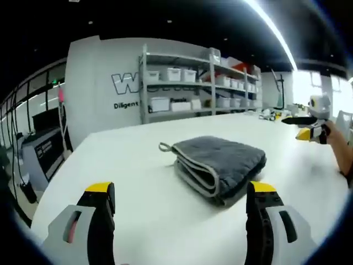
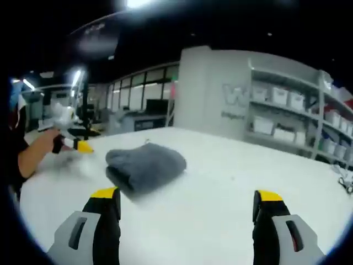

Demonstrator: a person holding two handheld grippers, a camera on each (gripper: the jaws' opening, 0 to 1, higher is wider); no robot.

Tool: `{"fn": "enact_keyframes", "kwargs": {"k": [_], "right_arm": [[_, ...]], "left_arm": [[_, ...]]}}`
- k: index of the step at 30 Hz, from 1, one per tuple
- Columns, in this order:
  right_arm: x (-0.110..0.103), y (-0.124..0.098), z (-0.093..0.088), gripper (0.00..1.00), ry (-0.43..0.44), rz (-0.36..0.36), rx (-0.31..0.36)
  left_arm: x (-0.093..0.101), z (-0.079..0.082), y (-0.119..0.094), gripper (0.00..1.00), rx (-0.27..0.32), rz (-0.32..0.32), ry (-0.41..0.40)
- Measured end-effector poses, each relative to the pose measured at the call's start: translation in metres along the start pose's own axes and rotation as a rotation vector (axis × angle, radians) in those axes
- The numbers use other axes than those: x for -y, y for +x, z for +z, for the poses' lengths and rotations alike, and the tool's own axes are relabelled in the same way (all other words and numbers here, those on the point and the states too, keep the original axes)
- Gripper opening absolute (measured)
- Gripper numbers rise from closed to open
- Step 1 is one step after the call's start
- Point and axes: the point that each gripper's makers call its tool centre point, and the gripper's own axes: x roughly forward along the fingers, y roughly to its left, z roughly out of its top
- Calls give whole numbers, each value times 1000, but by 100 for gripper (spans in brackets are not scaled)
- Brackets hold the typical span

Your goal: Open the folded towel by lifting each exposed corner and separating the folded layers until the towel lies flat within the target outline without major curled edges

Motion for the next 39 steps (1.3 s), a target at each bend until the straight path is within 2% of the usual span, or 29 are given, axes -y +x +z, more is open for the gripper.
{"fn": "enact_keyframes", "kwargs": {"k": [11, 24, 26, 39], "right_arm": [[3, 2, 0, 100, -6, -9, -1], [-1, 0, 2, 100, 10, -11, 9], [-2, -1, 4, 100, 20, -9, 21], [-5, -3, 4, 100, 23, -13, 27]], "left_arm": [[1, 0, -1, 97, 9, 4, 21], [-3, 3, -2, 96, 20, 0, 1], [1, 4, -4, 96, 30, -6, -4], [-4, 13, -2, 96, 66, 2, -4]]}}
